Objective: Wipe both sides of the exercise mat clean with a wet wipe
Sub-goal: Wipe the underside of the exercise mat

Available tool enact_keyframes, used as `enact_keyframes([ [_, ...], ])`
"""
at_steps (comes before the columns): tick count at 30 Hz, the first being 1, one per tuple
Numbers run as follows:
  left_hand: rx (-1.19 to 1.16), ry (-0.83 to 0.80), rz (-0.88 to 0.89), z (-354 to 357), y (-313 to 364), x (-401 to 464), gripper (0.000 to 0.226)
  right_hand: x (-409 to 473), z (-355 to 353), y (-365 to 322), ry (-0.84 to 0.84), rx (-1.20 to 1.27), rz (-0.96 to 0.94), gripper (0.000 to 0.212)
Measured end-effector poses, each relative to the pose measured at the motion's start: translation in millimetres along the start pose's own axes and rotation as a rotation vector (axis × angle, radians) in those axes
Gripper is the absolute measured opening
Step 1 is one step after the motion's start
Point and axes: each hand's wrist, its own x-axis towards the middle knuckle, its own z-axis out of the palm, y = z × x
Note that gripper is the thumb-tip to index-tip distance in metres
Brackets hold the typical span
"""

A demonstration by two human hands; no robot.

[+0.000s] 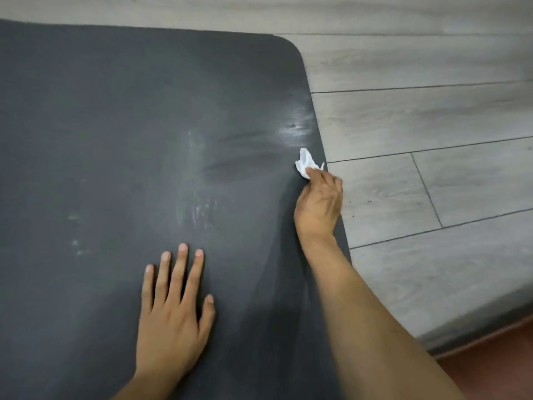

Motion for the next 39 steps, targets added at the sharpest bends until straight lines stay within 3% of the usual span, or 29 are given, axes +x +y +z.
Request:
enact_keyframes([
  [2,0.019,-0.007,-0.004,4,-1,-4,0.075,-24,12,-43,-0.077,0.08,-0.091,0.03],
  [5,0.041,-0.013,-0.026,6,-1,-1,0.076,-70,29,-117,-0.342,0.184,-0.484,0.026],
  [7,0.048,0.001,-0.02,8,-2,-2,0.076,-67,28,-108,-0.376,0.185,-0.658,0.028],
  [9,0.052,0.016,-0.027,9,-2,-2,0.076,-41,13,-55,-0.249,0.101,-0.641,0.03],
  [12,0.039,0.043,-0.041,8,2,0,0.075,0,-24,38,-0.105,-0.067,-0.327,0.034],
  [16,0.041,0.031,-0.028,9,-1,-1,0.075,-8,-22,27,-0.048,-0.054,-0.069,0.035],
  [19,0.029,0.043,-0.041,10,1,-1,0.076,-49,0,-36,-0.106,0.17,-0.267,0.033],
  [23,0.001,0.052,-0.027,11,-3,0,0.076,-111,0,-105,-0.356,0.3,-0.583,0.031],
  [25,-0.015,0.049,-0.028,11,-2,-1,0.075,-104,-4,-96,-0.395,0.285,-0.611,0.03],
  [29,-0.049,0.062,-0.032,8,0,-4,0.07,-72,-34,-30,-0.304,0.067,-0.696,0.026],
  [32,-0.082,0.068,0.125,0,5,-17,0.061,-61,-65,36,-0.217,-0.035,-0.541,0.029],
  [34,-0.066,0.041,0.402,0,15,-46,0.06,-57,-82,67,-0.257,-0.11,-0.332,0.032],
  [36,-0.038,-0.023,0.666,3,26,-84,0.059,-60,-96,78,-0.34,-0.135,-0.269,0.03],
  [39,0.026,-0.088,0.773,6,22,-106,0.06,-74,-107,78,-0.333,-0.108,-0.212,0.026],
])
